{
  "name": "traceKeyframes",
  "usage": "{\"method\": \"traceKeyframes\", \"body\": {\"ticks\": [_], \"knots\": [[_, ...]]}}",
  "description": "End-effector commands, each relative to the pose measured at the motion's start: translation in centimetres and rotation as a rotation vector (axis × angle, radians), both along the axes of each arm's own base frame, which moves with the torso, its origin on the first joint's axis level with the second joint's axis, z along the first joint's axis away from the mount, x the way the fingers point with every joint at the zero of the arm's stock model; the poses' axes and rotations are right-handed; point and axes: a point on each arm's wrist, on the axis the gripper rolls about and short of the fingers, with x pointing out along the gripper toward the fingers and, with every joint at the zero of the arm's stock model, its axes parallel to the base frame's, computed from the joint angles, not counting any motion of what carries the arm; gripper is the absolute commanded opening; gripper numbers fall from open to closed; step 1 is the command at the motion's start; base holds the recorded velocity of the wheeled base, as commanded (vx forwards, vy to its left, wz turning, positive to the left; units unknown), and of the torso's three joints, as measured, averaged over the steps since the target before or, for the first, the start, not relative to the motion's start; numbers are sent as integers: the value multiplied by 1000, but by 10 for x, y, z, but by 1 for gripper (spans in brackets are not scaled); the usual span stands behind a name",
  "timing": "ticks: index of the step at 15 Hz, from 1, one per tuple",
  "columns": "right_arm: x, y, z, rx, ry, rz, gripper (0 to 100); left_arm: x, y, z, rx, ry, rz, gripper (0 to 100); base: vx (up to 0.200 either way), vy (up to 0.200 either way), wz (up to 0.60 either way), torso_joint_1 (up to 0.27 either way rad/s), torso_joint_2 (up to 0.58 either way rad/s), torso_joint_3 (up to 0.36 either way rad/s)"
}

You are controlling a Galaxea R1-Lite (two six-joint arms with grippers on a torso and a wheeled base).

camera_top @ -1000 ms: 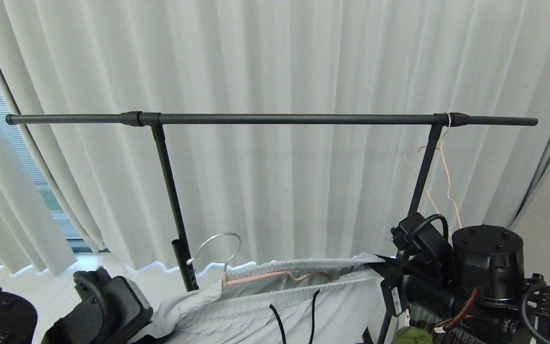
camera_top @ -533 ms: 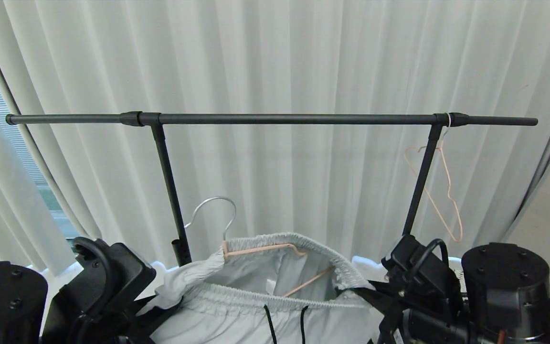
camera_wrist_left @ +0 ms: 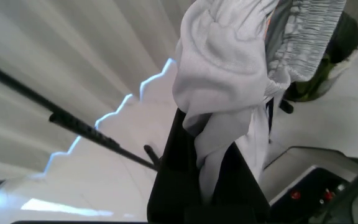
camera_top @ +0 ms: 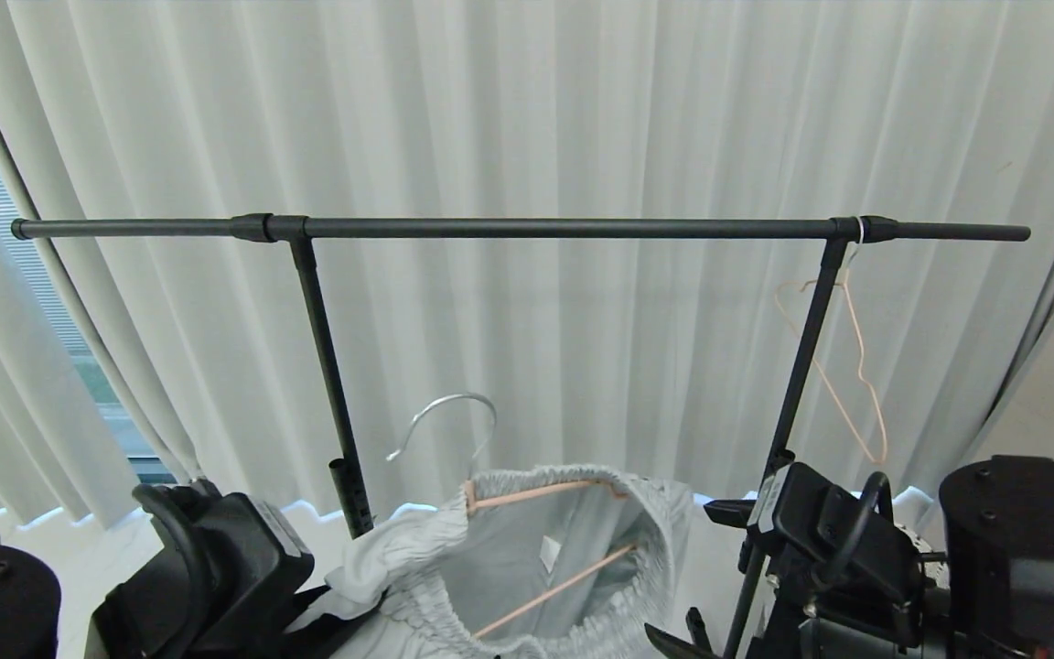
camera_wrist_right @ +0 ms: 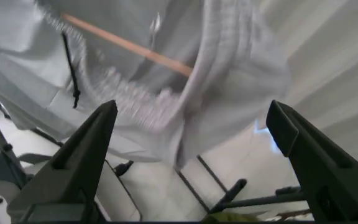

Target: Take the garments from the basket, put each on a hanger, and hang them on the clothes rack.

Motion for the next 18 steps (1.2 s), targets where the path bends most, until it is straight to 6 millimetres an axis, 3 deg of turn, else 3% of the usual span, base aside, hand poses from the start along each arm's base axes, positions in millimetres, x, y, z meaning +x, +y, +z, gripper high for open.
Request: {"method": "traceKeyframes", "body": {"ticks": [1,4,9,18], "knots": [[14,-6,21,7,-72,32,100,-5,-3,-6,24,13,-40,0,0,0,0,0,0,0],[20,-4,30,-25,-56,145,100,-14,-9,-8,11,44,-167,0,0,0,0,0,0,0],[-2,8,28,-119,67,397,100,-17,-13,-7,47,16,-290,0,0,0,0,0,0,0],[-5,17,16,-159,117,431,100,-23,-17,-4,23,-4,-334,0,0,0,0,0,0,0]]}}
